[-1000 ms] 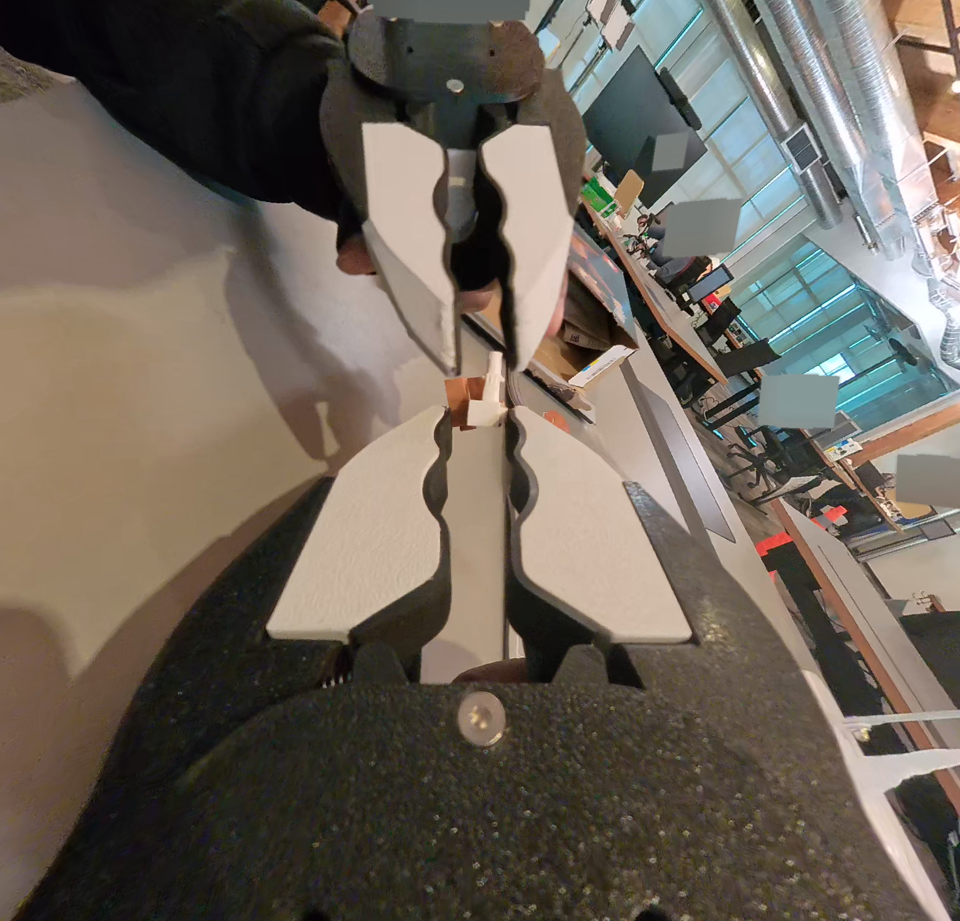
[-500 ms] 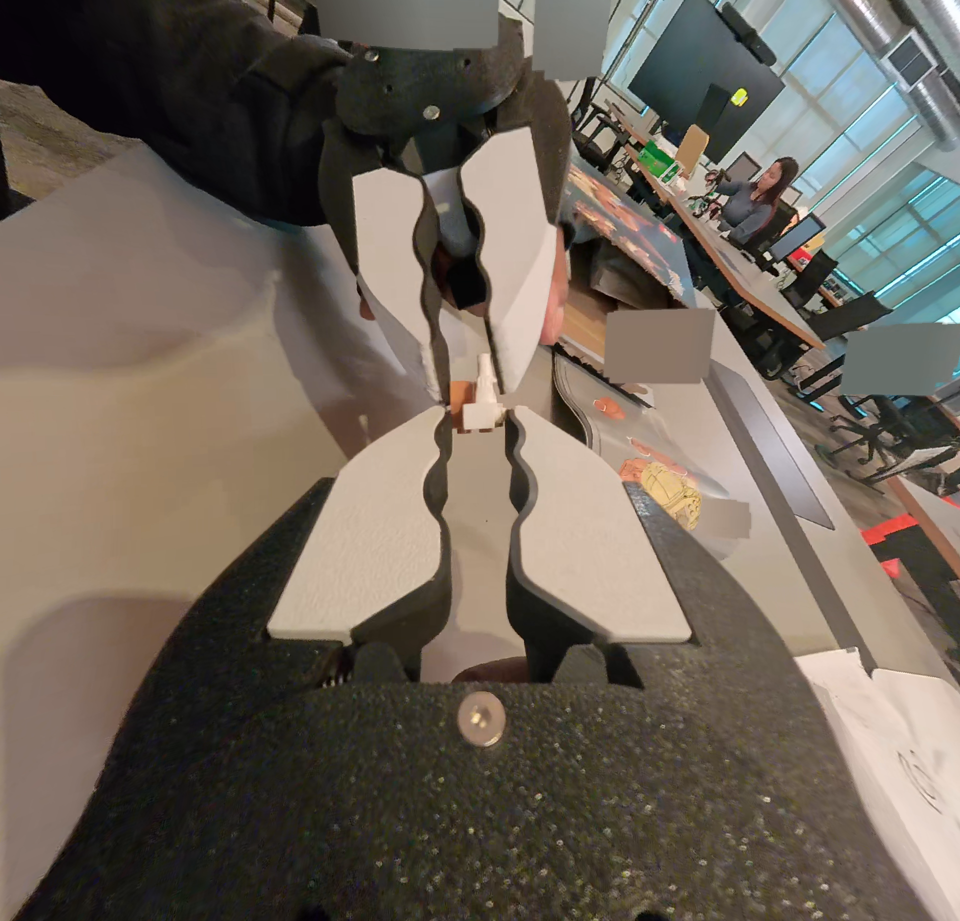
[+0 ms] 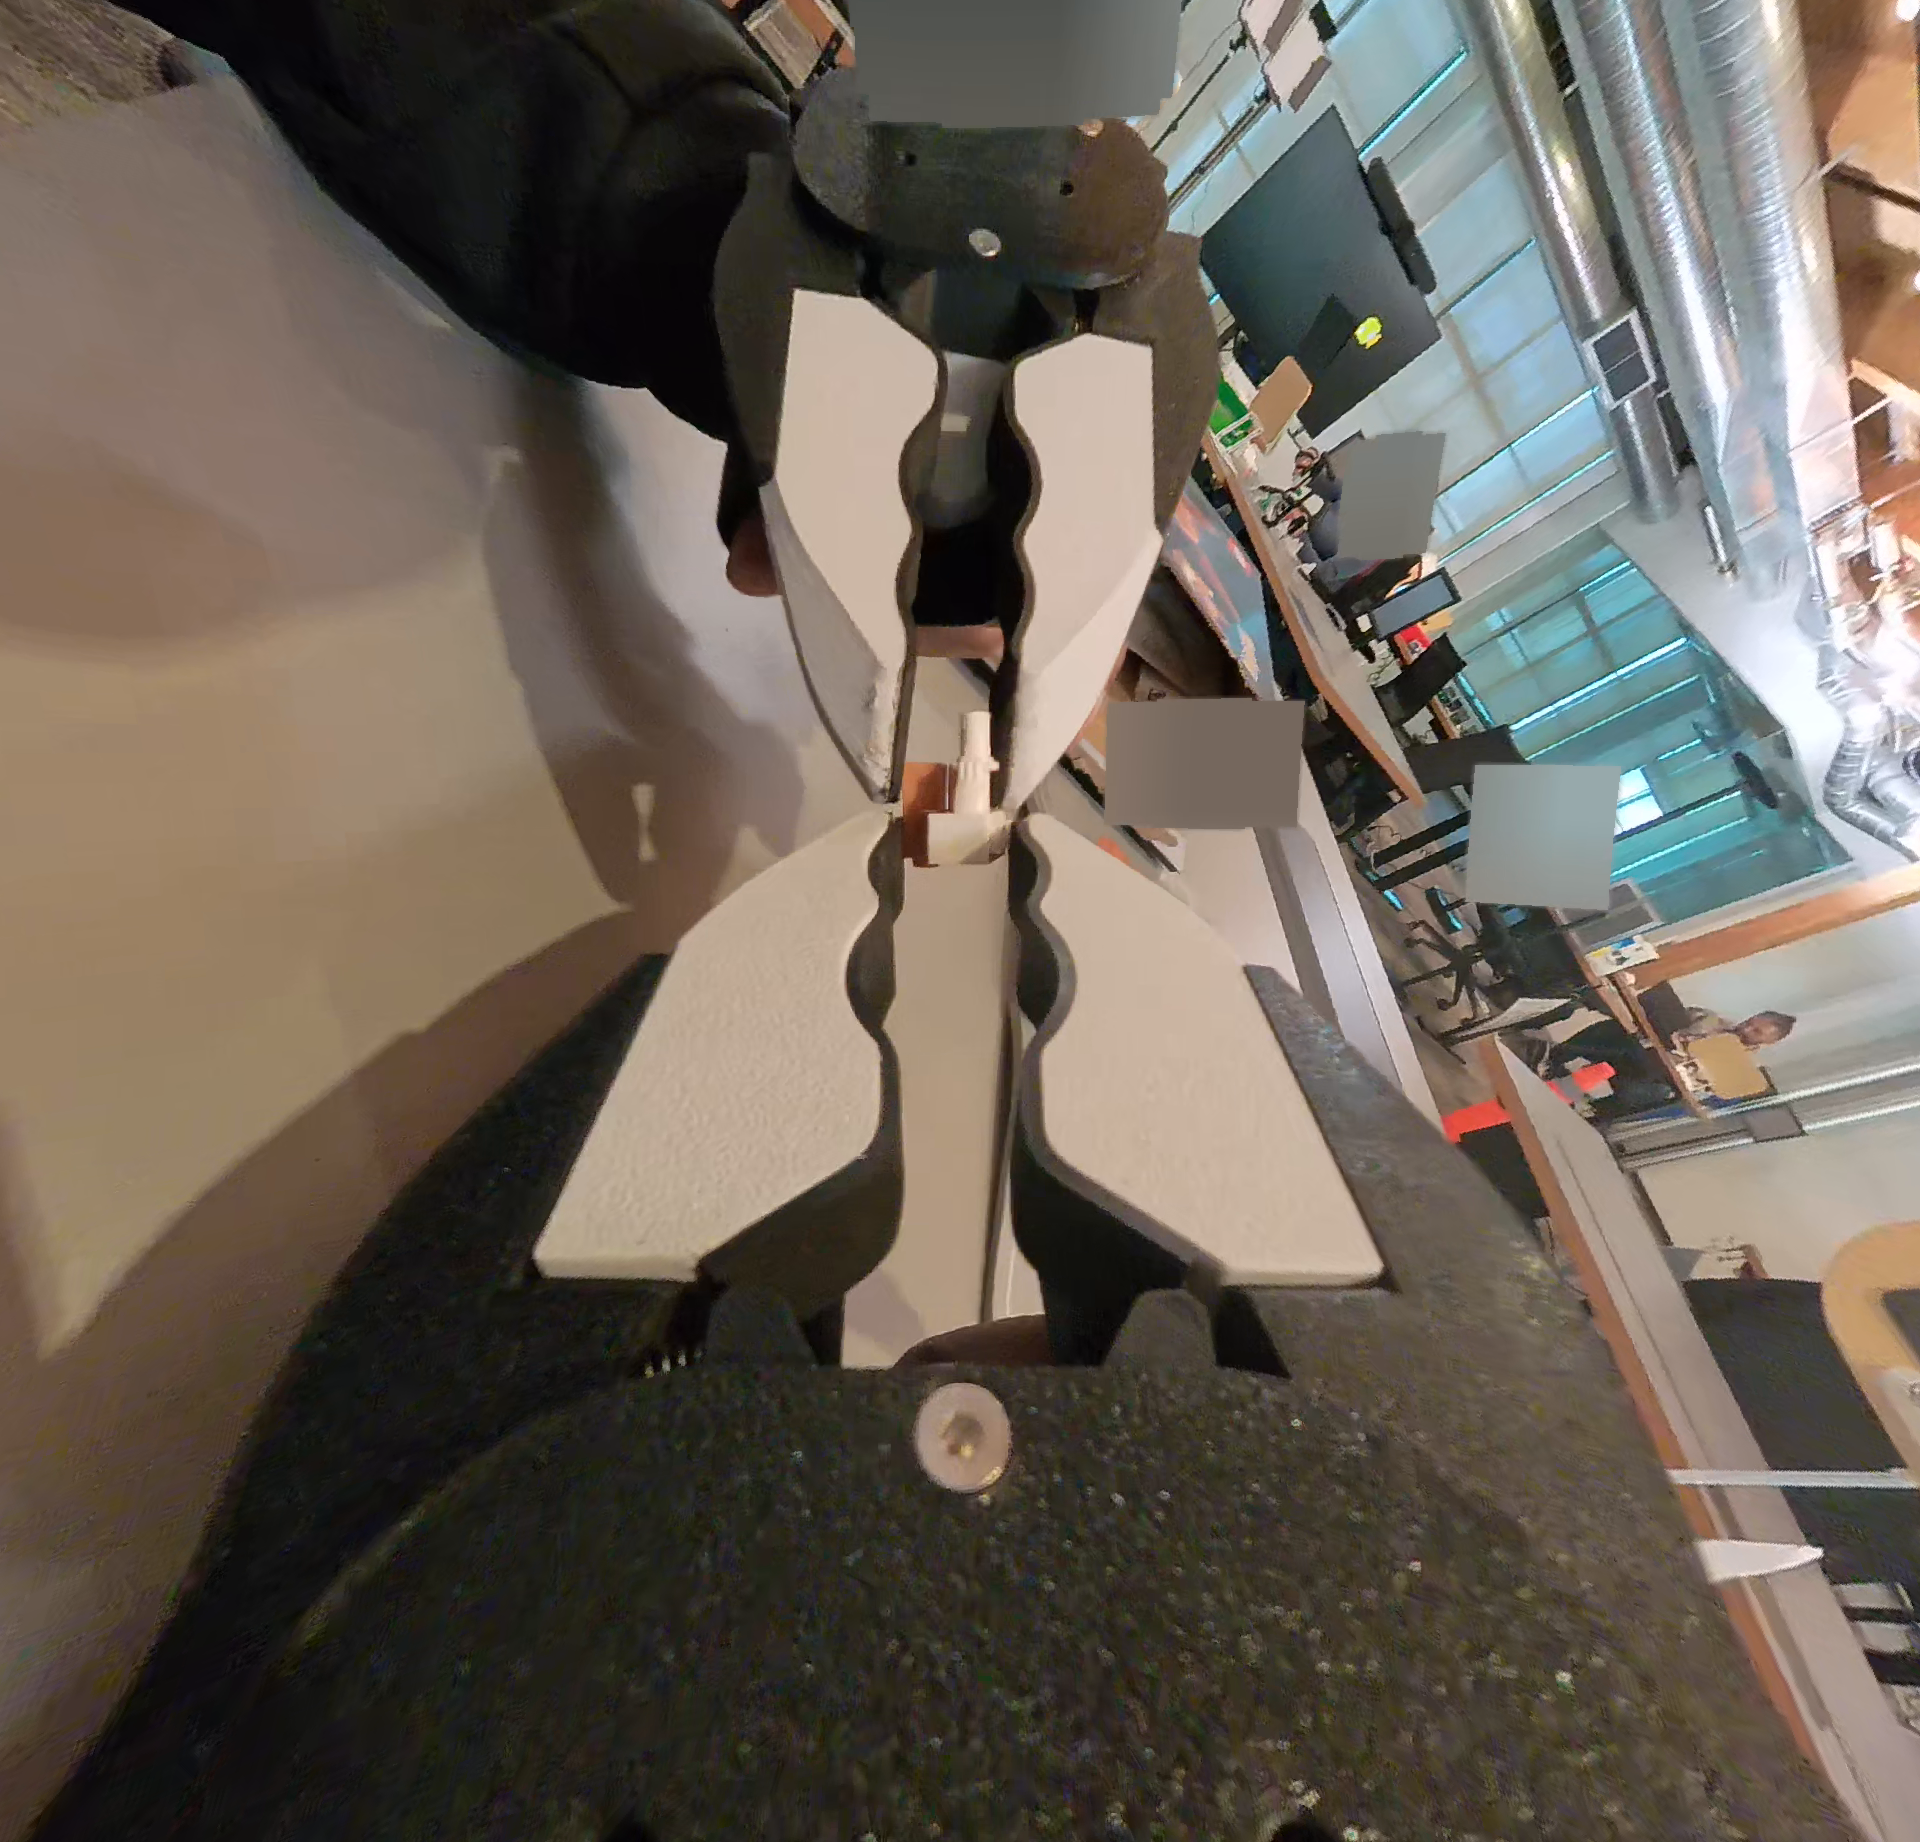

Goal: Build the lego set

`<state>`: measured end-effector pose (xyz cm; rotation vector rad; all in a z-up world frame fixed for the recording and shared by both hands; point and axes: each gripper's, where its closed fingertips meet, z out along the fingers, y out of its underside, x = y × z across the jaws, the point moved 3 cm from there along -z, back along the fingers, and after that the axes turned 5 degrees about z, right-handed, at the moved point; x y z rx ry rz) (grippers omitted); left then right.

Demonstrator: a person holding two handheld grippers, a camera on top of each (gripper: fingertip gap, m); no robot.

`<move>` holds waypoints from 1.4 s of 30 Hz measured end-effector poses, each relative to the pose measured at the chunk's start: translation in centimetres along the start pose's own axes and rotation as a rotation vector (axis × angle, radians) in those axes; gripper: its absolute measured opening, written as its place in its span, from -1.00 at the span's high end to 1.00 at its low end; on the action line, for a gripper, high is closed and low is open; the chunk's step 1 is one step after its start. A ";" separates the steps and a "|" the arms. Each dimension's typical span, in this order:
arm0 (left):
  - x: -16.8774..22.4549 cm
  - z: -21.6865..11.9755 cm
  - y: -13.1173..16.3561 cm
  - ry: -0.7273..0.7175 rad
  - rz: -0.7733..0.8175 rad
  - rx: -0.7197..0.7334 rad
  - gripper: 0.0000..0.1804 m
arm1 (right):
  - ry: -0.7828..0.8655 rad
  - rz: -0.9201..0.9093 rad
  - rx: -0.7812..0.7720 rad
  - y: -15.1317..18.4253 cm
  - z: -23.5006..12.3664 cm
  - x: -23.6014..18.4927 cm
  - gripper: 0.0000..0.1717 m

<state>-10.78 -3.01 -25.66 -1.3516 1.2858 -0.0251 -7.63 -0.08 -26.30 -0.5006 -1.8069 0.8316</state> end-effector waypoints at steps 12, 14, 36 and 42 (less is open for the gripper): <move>-2.3 -0.9 -0.5 0.108 -0.627 0.237 0.68 | 0.068 0.129 0.161 -1.6 -1.0 1.6 0.79; -2.2 -0.8 -0.4 0.166 -0.726 0.267 0.68 | 0.059 0.160 0.188 -1.8 -1.2 1.7 0.79; -1.3 -0.2 -0.3 0.278 -0.836 0.261 0.80 | 0.066 0.116 0.180 -1.4 -0.9 1.1 0.78; -1.4 -0.1 0.0 0.277 -0.853 0.241 0.80 | 0.070 0.103 0.152 -1.1 -0.8 1.1 0.78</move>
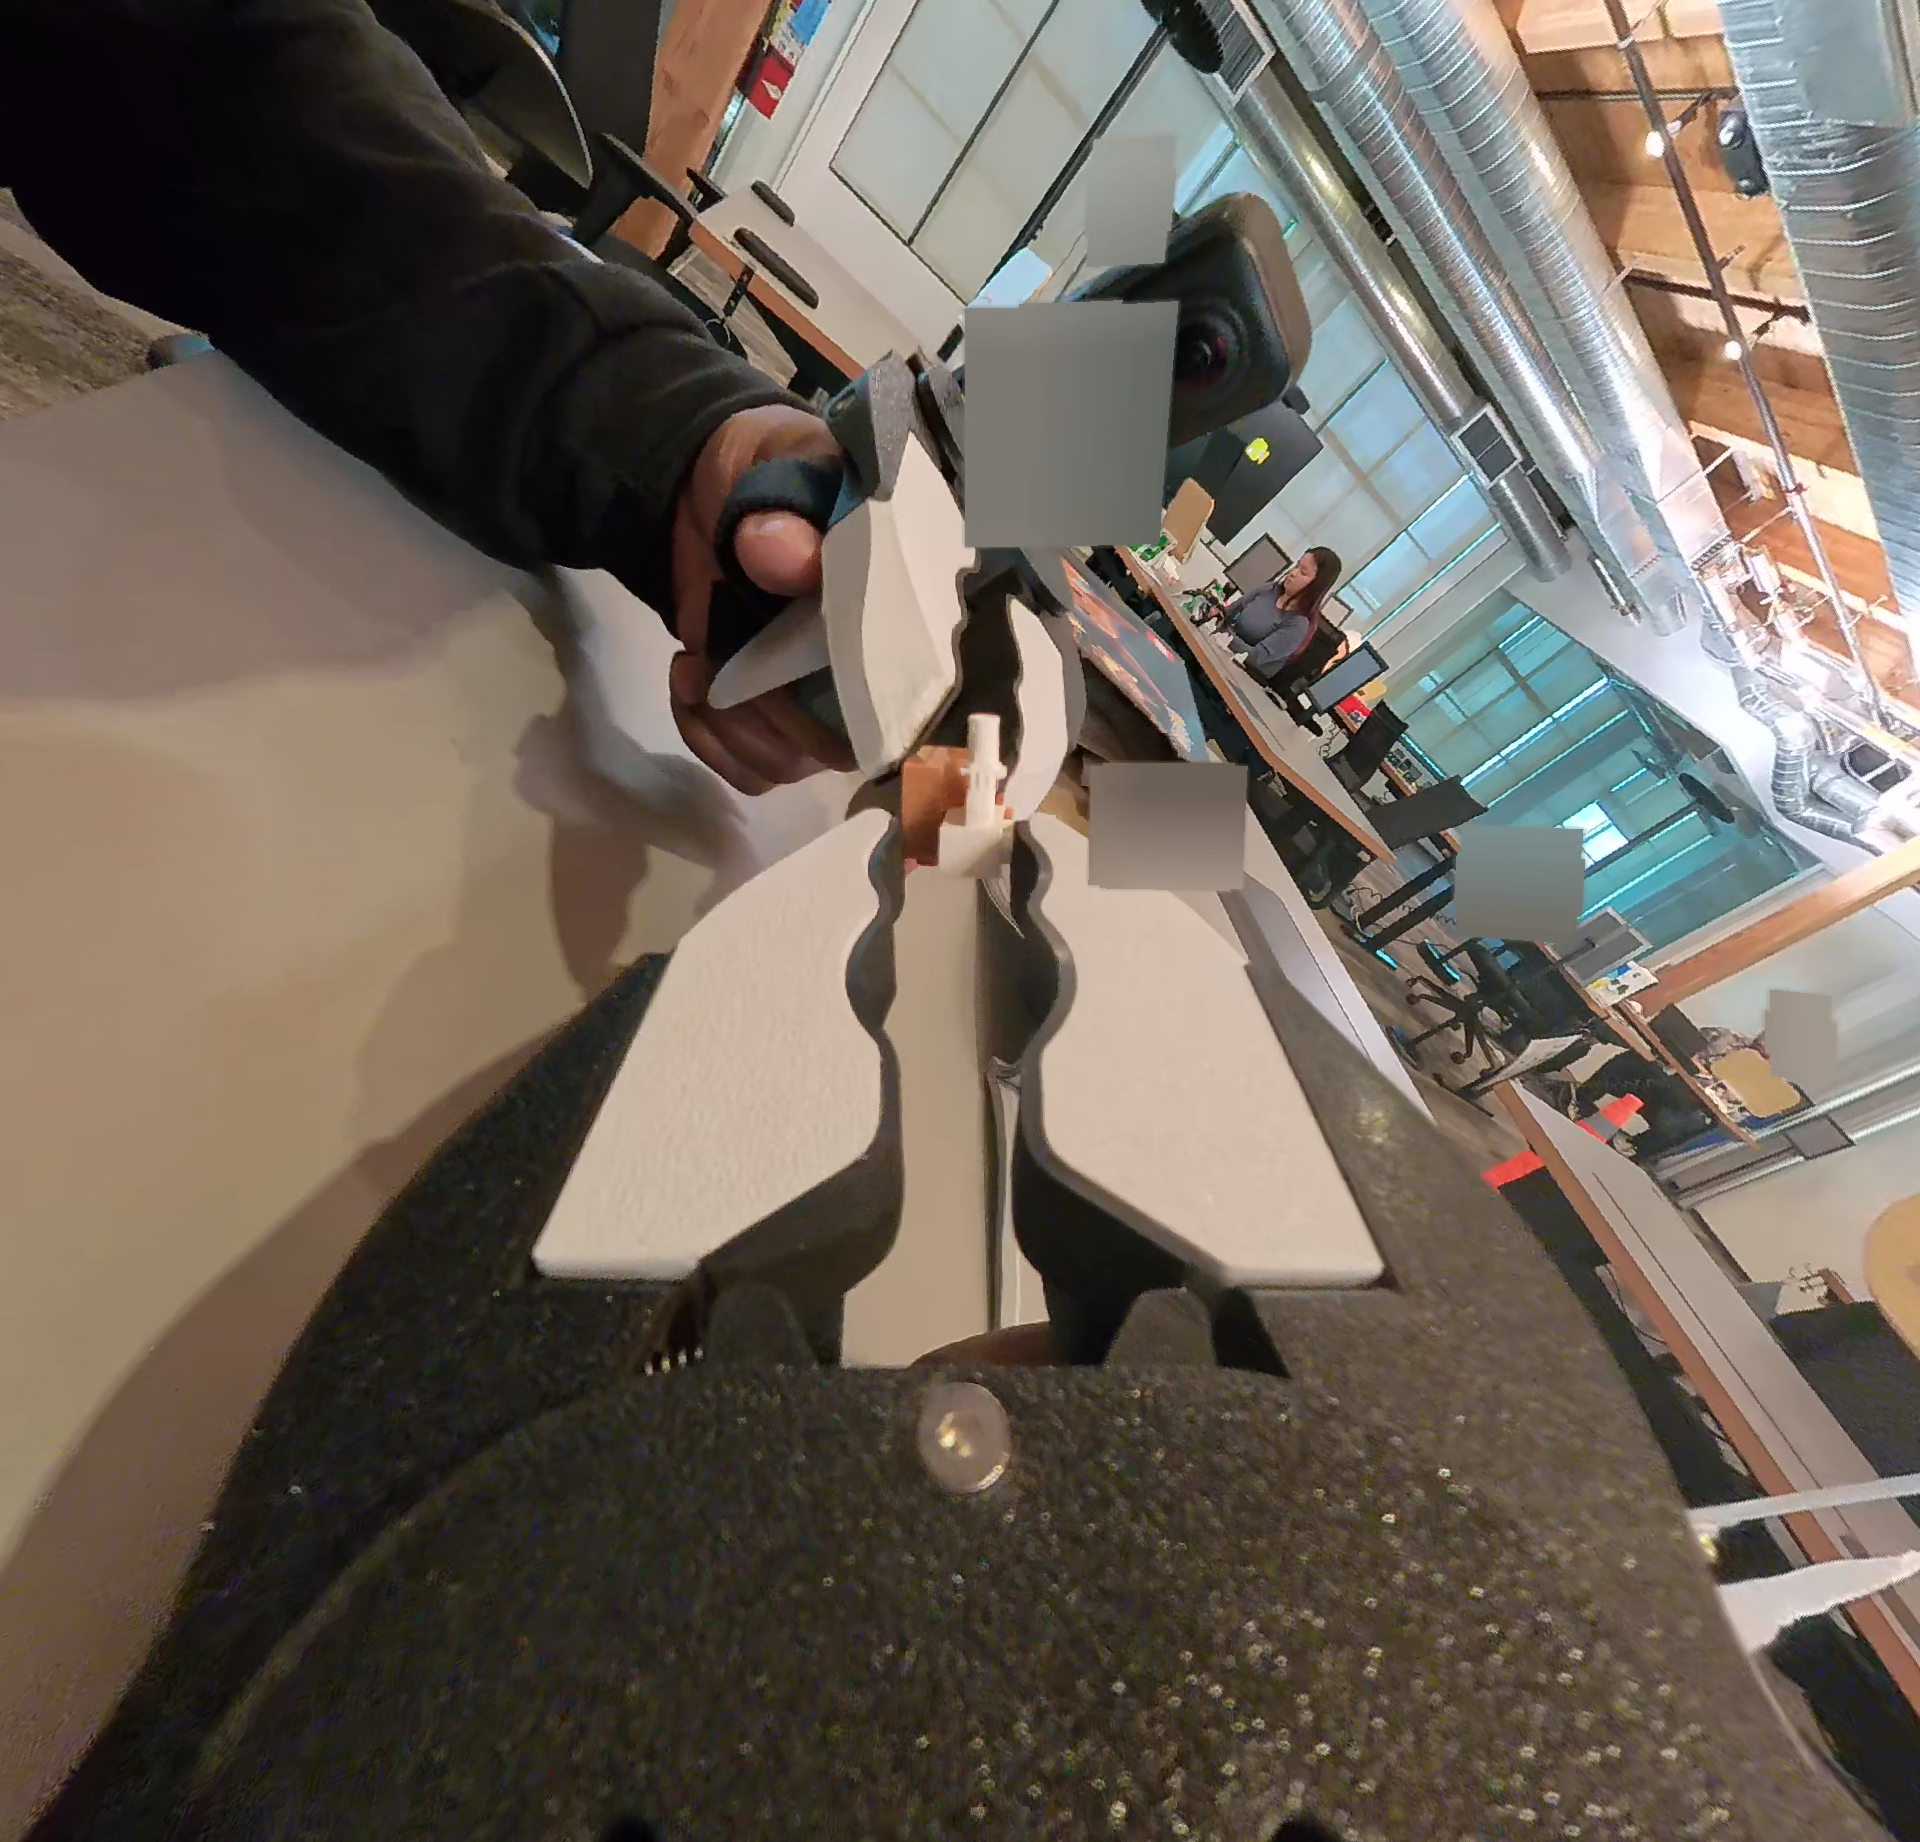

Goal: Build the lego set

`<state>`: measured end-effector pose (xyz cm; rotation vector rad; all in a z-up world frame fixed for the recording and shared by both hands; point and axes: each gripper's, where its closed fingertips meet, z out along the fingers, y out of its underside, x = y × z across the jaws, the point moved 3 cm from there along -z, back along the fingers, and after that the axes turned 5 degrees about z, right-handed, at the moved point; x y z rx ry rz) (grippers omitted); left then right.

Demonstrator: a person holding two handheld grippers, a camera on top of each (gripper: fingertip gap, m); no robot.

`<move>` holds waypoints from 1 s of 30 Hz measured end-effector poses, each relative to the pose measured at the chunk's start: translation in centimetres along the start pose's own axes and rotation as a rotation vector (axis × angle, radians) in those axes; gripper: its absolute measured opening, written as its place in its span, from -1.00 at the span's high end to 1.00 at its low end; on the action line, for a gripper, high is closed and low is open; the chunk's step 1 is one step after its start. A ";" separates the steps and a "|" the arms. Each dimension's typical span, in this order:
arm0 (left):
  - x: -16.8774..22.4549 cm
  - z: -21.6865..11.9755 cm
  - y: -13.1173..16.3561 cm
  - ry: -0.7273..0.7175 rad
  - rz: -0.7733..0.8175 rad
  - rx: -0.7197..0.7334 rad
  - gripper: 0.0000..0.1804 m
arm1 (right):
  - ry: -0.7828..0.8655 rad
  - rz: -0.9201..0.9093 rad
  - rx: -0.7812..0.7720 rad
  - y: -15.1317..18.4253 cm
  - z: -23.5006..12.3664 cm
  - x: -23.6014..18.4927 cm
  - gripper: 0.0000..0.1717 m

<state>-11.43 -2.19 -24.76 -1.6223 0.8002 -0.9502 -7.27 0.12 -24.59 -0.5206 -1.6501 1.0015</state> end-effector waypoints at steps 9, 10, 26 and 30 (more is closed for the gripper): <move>0.0 0.0 0.0 0.021 -0.016 0.021 0.79 | -0.010 -0.002 -0.015 -0.1 0.0 0.1 0.79; 0.0 0.0 0.0 0.021 -0.015 0.023 0.79 | -0.011 -0.005 -0.014 -0.1 0.0 0.1 0.79; 0.4 -0.1 0.5 0.160 -0.174 0.058 0.76 | -0.034 -0.010 0.050 -0.3 -0.2 -0.5 0.78; 0.7 -0.1 0.4 0.204 -0.214 0.083 0.73 | -0.028 -0.057 0.046 -0.3 -0.2 -0.7 0.78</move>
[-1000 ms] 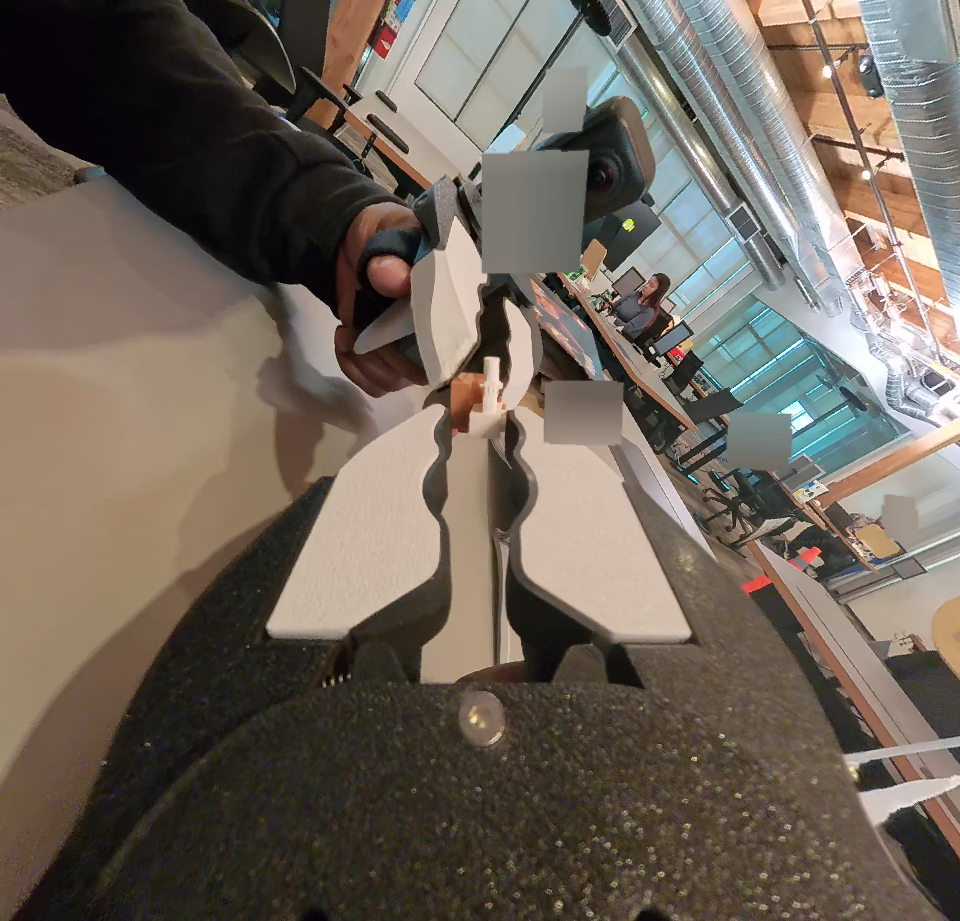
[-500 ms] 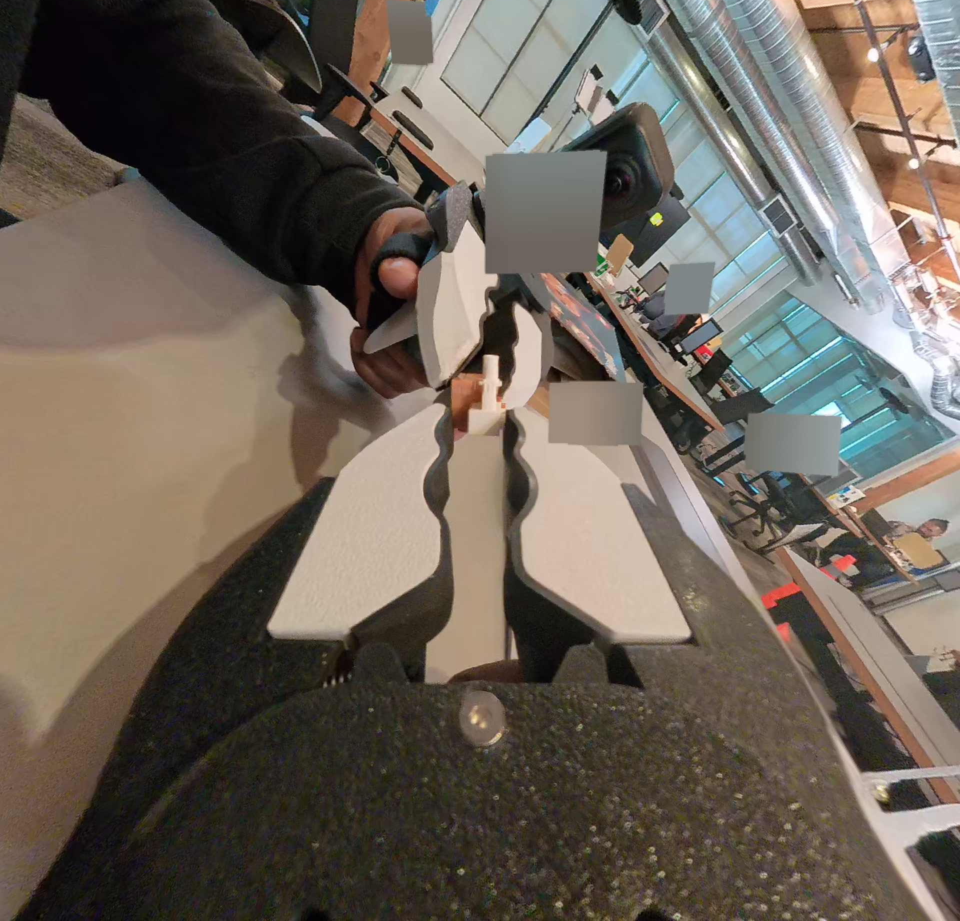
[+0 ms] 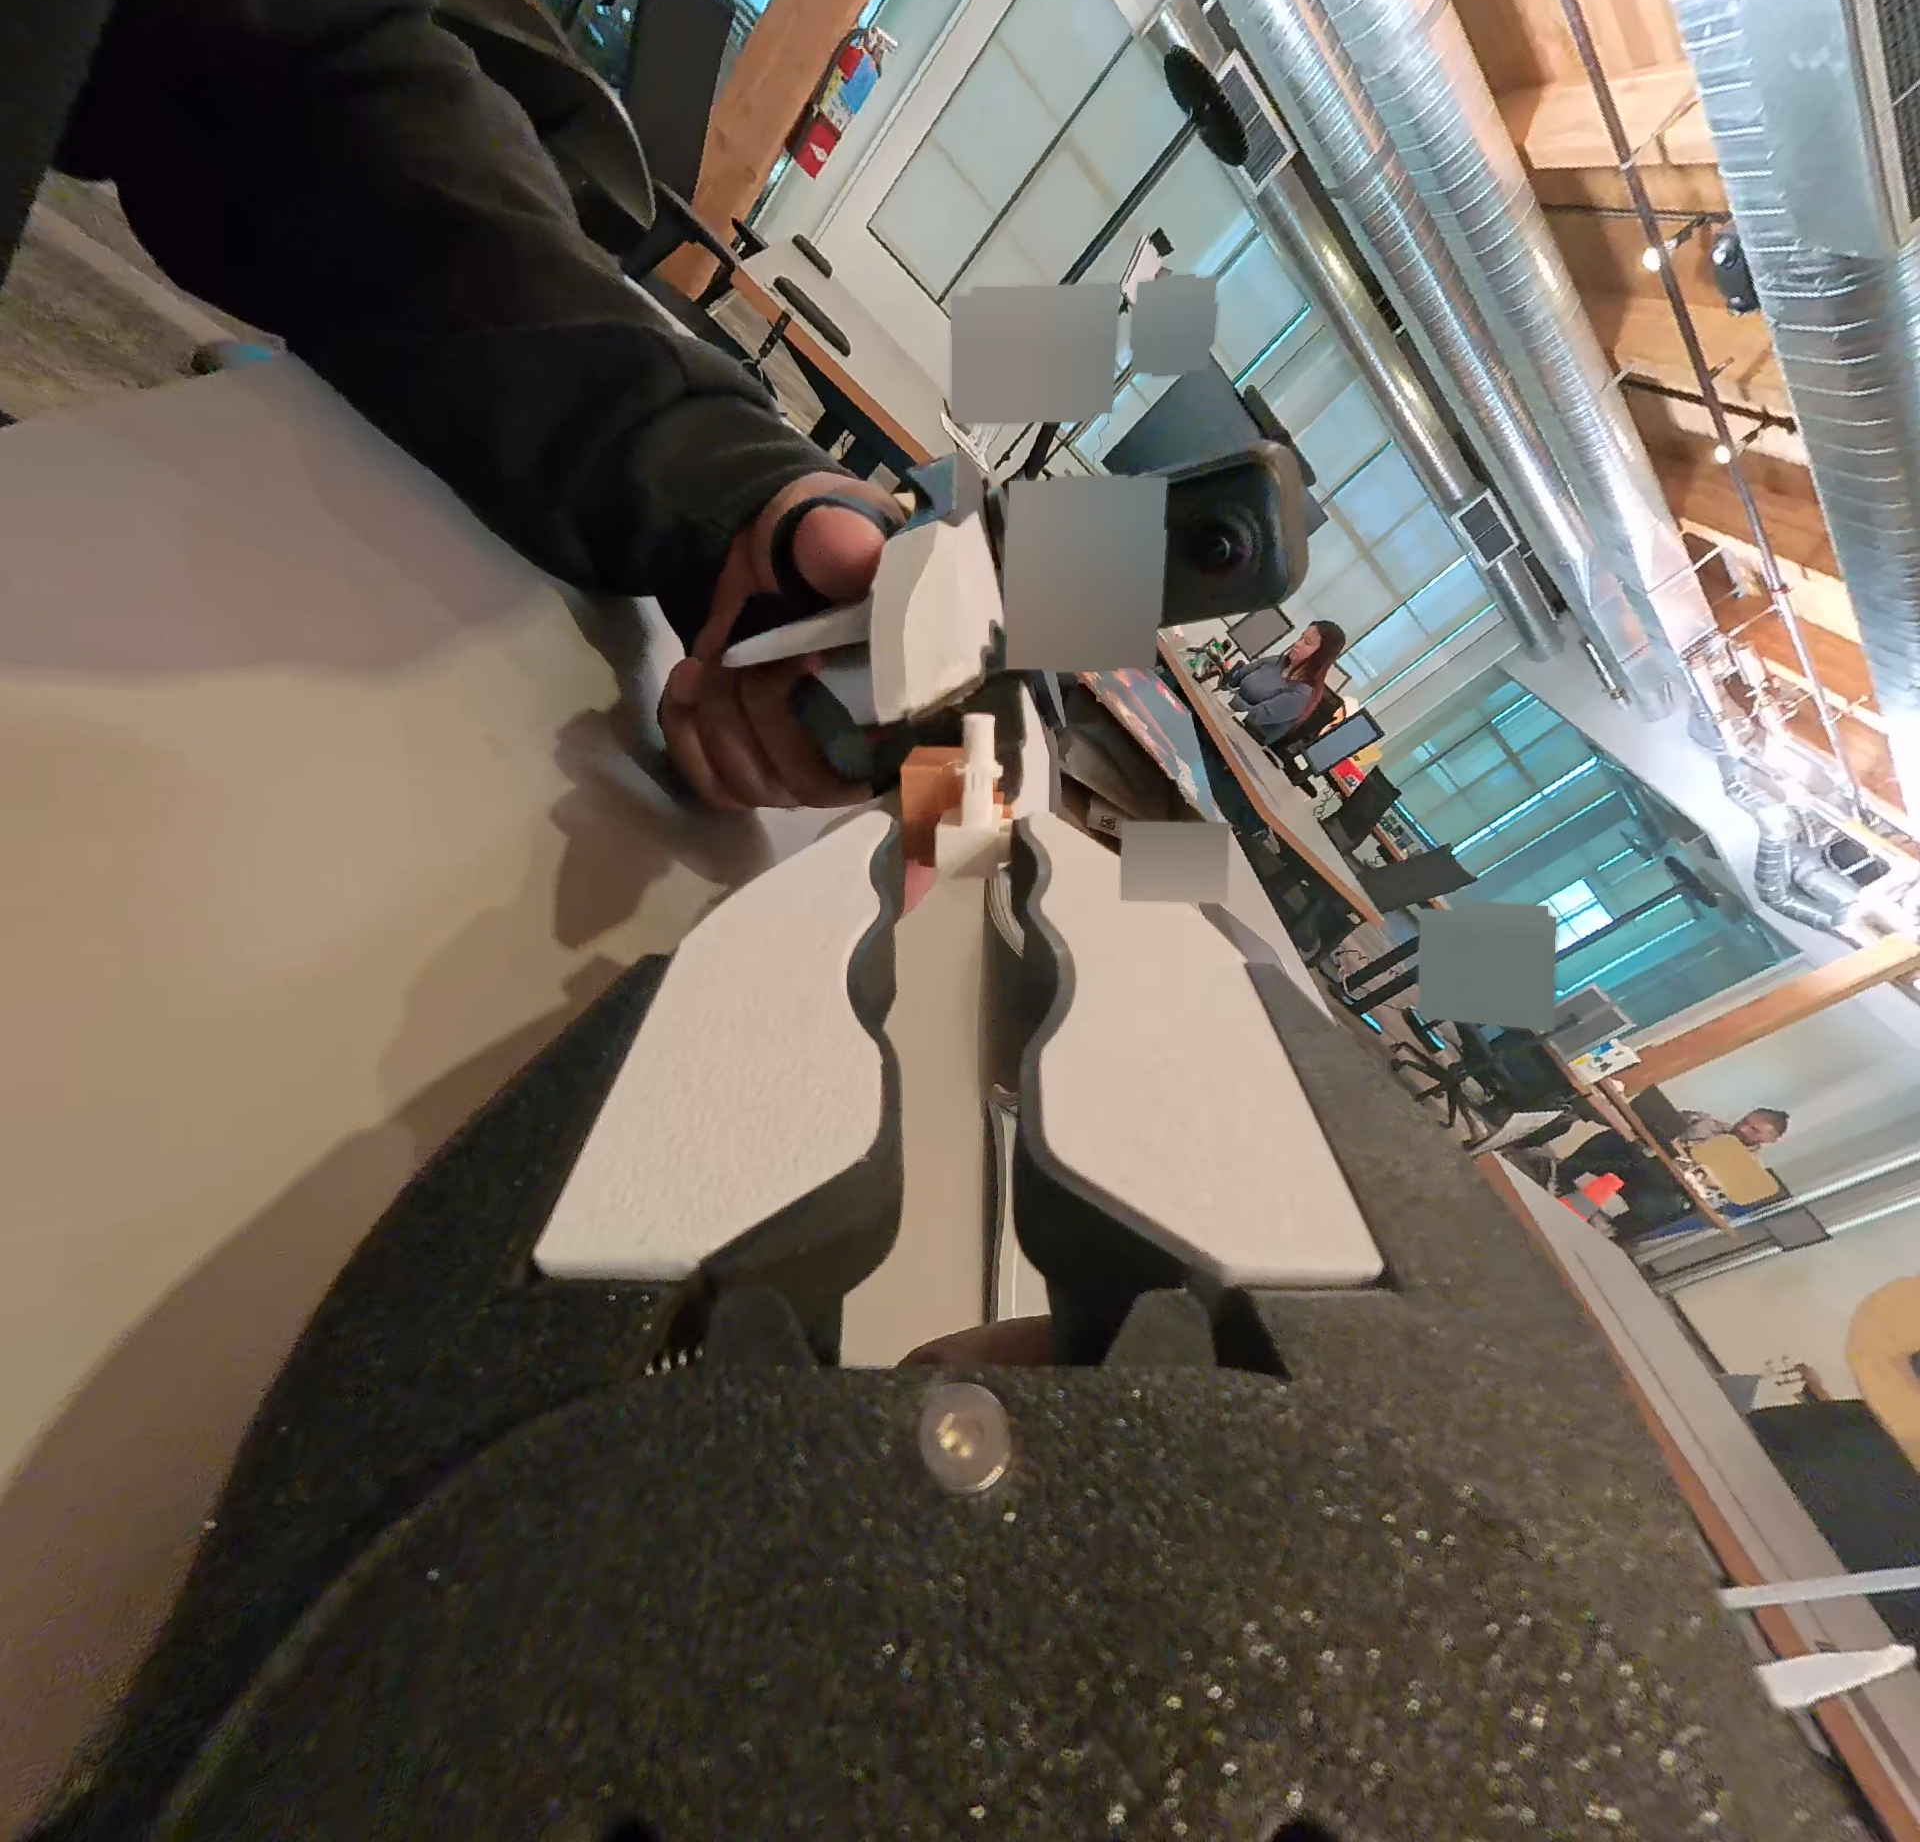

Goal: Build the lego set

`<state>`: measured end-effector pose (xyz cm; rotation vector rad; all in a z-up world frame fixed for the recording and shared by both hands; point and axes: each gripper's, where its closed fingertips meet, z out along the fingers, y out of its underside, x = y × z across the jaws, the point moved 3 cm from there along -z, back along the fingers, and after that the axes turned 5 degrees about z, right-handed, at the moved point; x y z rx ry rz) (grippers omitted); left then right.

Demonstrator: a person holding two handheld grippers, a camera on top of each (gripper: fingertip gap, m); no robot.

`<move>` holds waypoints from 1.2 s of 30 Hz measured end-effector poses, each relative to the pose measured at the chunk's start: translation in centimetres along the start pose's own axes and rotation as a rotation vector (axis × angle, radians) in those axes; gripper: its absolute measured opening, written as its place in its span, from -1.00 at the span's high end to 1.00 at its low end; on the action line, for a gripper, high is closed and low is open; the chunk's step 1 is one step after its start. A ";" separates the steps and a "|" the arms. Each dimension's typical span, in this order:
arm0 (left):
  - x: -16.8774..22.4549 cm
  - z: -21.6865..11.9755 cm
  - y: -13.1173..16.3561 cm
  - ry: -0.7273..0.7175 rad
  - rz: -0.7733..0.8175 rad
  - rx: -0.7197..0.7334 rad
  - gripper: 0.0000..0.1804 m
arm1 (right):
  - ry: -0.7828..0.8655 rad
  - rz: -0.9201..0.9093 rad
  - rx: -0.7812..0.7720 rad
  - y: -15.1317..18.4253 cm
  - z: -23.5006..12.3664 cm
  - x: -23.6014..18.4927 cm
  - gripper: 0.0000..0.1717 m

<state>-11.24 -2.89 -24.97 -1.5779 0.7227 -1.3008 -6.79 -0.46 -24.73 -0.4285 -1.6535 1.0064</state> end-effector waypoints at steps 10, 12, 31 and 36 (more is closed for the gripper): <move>0.1 0.5 0.3 -0.023 0.076 -0.018 0.78 | -0.001 -0.064 -0.002 0.0 0.3 -0.8 0.78; 0.1 0.4 0.1 -0.042 0.134 -0.014 0.79 | 0.019 -0.031 -0.009 0.1 0.4 -0.4 0.74; 0.1 0.3 -0.4 -0.330 0.777 -0.148 0.80 | -0.115 0.424 0.069 -0.1 -1.2 0.6 0.90; 0.2 0.4 0.1 -0.314 0.784 -0.186 0.80 | -0.158 0.441 0.069 -0.1 -1.2 0.2 0.91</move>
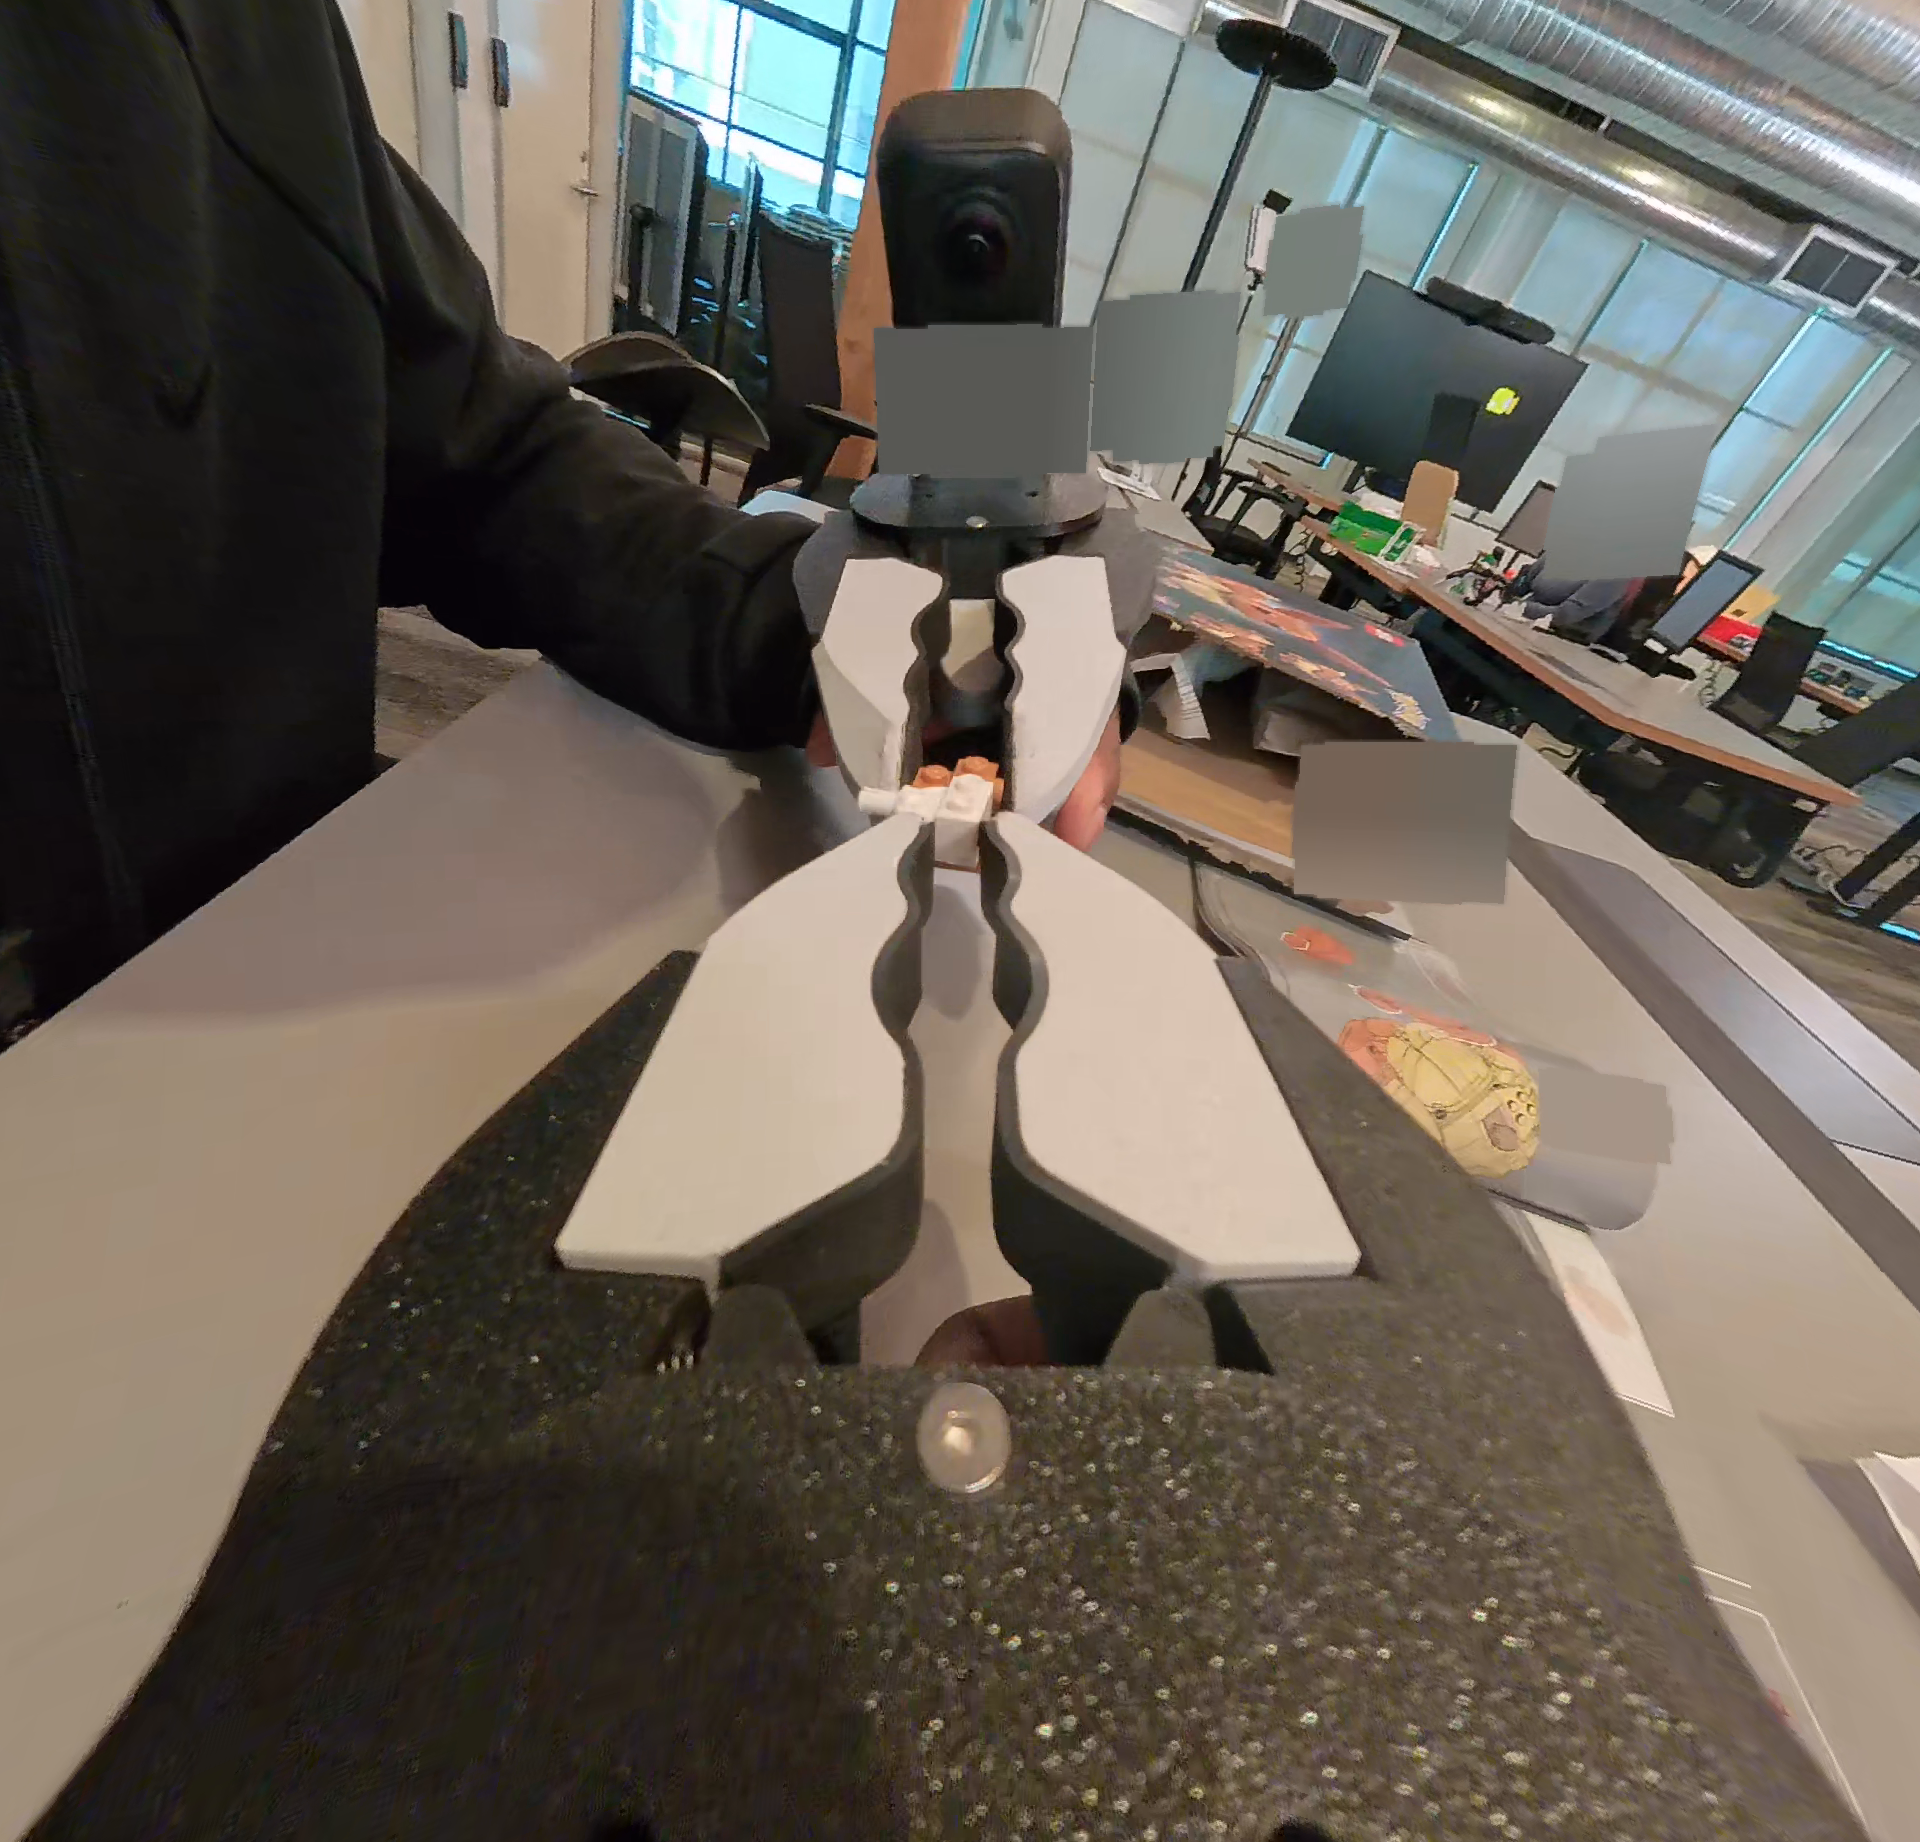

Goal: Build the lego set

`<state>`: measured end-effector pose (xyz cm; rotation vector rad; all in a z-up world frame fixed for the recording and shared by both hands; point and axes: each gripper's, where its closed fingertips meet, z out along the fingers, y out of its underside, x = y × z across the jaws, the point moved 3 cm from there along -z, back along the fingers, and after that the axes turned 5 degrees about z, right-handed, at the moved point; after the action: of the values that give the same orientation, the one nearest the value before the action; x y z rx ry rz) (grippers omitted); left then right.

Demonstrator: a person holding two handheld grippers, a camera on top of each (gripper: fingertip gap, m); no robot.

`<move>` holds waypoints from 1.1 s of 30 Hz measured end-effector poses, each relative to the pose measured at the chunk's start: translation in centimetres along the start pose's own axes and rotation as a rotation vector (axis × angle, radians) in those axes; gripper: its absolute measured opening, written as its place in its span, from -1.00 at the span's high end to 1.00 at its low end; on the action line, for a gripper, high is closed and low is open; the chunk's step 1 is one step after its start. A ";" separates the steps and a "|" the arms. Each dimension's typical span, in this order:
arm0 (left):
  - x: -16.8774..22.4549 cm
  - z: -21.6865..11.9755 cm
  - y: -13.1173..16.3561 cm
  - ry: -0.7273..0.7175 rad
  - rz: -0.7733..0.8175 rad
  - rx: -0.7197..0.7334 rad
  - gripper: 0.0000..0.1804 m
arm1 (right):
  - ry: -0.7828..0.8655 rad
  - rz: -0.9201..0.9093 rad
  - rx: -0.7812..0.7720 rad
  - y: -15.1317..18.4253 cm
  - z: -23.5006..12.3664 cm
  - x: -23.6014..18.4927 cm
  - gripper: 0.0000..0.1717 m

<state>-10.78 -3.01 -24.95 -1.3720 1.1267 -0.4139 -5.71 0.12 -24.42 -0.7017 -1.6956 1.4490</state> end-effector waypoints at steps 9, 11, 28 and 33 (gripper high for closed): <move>0.6 0.2 0.3 0.047 -0.011 -0.028 0.80 | -0.067 0.037 -0.036 0.5 0.0 -0.4 0.91; 0.5 0.2 0.4 0.042 -0.012 -0.030 0.80 | -0.064 0.040 -0.037 0.6 0.0 -0.3 0.91; 0.2 -0.1 0.2 -0.165 0.465 -0.090 0.80 | -0.221 0.703 -0.018 0.8 0.0 1.0 0.56; 0.6 0.3 0.6 -0.180 0.567 -0.129 0.80 | -0.250 0.791 -0.039 1.1 0.3 0.9 0.58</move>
<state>-10.48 -3.15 -25.80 -1.1080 1.3438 0.1909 -6.52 0.94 -25.31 -1.3599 -1.7113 2.1076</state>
